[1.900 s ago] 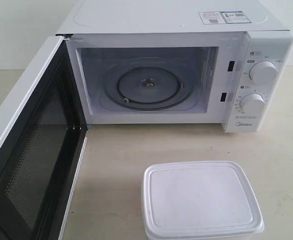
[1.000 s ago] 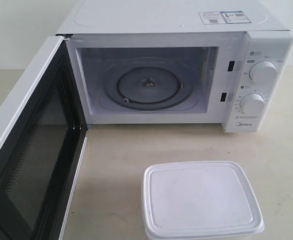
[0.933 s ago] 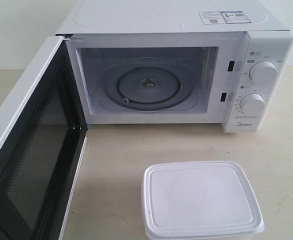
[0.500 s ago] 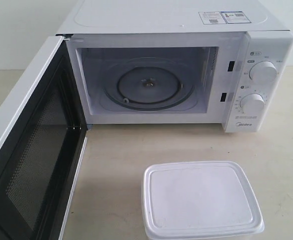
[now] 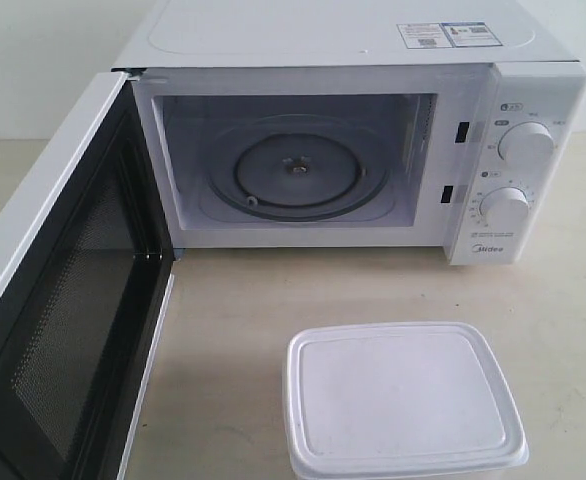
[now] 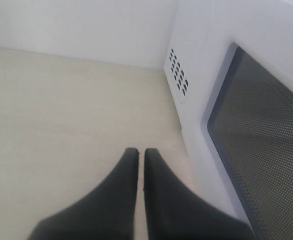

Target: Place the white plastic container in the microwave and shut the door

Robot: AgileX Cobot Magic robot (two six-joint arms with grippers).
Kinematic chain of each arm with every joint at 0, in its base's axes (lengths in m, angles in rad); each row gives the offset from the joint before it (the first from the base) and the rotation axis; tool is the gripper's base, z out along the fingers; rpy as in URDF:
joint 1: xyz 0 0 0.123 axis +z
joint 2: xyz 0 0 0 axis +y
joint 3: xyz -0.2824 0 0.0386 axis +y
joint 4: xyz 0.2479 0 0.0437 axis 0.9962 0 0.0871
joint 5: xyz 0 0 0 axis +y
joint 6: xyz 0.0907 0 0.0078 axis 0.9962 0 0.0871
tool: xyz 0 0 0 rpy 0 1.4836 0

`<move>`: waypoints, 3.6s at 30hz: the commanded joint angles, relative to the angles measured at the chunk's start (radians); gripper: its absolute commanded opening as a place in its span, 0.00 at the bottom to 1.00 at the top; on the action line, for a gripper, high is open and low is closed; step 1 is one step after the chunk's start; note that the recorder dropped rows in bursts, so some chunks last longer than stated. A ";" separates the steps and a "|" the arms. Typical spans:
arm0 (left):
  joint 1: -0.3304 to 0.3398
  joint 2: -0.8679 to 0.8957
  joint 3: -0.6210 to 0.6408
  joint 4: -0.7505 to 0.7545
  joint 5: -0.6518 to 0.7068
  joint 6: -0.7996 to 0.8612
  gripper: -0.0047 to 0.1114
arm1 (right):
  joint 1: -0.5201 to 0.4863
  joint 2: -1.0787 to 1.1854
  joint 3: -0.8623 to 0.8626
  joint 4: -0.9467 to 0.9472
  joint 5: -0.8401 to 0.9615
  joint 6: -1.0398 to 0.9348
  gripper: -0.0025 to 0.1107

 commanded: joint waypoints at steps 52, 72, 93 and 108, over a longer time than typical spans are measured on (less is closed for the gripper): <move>0.002 -0.003 0.004 0.000 -0.003 -0.006 0.08 | 0.101 0.223 1.028 -1.284 -1.114 2.097 0.02; 0.002 -0.003 0.004 0.000 -0.003 -0.006 0.08 | 0.101 0.340 0.694 -1.755 -1.126 2.121 0.02; 0.002 -0.003 0.004 0.000 -0.003 -0.006 0.08 | 0.101 0.035 0.547 -1.572 -0.608 2.232 0.02; 0.002 -0.003 0.004 0.000 -0.003 -0.006 0.08 | 0.101 0.052 0.565 -1.755 -0.845 2.131 0.02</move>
